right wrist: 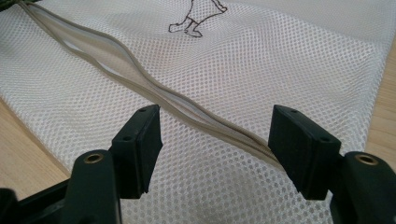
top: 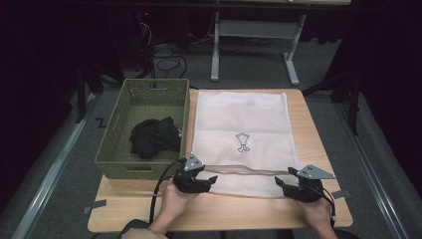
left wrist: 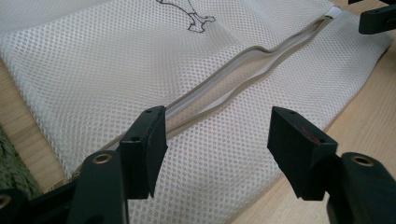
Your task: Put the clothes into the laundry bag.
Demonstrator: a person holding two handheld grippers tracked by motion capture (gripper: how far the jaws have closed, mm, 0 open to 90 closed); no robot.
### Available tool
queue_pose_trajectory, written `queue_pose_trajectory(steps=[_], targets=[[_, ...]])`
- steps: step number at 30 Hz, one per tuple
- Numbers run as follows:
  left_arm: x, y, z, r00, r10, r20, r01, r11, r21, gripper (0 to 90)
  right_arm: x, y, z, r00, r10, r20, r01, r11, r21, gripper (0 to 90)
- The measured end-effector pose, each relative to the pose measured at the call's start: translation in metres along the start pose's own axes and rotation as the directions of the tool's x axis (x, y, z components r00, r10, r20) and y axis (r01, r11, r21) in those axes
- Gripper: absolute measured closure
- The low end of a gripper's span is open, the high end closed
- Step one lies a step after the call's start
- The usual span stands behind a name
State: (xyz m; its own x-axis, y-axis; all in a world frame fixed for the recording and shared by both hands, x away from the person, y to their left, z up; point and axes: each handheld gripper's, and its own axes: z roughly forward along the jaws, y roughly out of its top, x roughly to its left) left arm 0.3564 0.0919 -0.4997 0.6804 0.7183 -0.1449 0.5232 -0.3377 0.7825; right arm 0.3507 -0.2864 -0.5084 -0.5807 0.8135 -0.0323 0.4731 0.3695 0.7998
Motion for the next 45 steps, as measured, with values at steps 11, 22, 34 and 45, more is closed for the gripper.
queue_pose_trajectory(steps=[11,22,34,45], targets=[[-0.001,0.0,-0.003,0.9989,0.022,-0.041,-0.023,0.9994,-0.025,38.4,0.003,0.0,0.001,0.9997,-0.024,-0.004,0.024,1.0,0.001,40.0],[0.0,0.0,-0.004,0.9989,0.018,-0.042,-0.019,0.9994,-0.029,37.8,0.0,0.001,-0.001,0.9998,0.003,-0.021,-0.003,1.0,0.003,39.1],[0.0,0.001,-0.005,0.9994,0.021,-0.028,-0.021,0.9997,0.014,37.1,-0.003,0.005,-0.006,0.9959,0.053,-0.074,-0.055,0.998,-0.025,37.0],[0.001,0.002,-0.007,1.0,-0.001,-0.007,0.001,1.0,0.008,37.0,0.002,0.015,-0.003,0.9931,0.039,-0.111,-0.037,0.999,0.015,36.3]])
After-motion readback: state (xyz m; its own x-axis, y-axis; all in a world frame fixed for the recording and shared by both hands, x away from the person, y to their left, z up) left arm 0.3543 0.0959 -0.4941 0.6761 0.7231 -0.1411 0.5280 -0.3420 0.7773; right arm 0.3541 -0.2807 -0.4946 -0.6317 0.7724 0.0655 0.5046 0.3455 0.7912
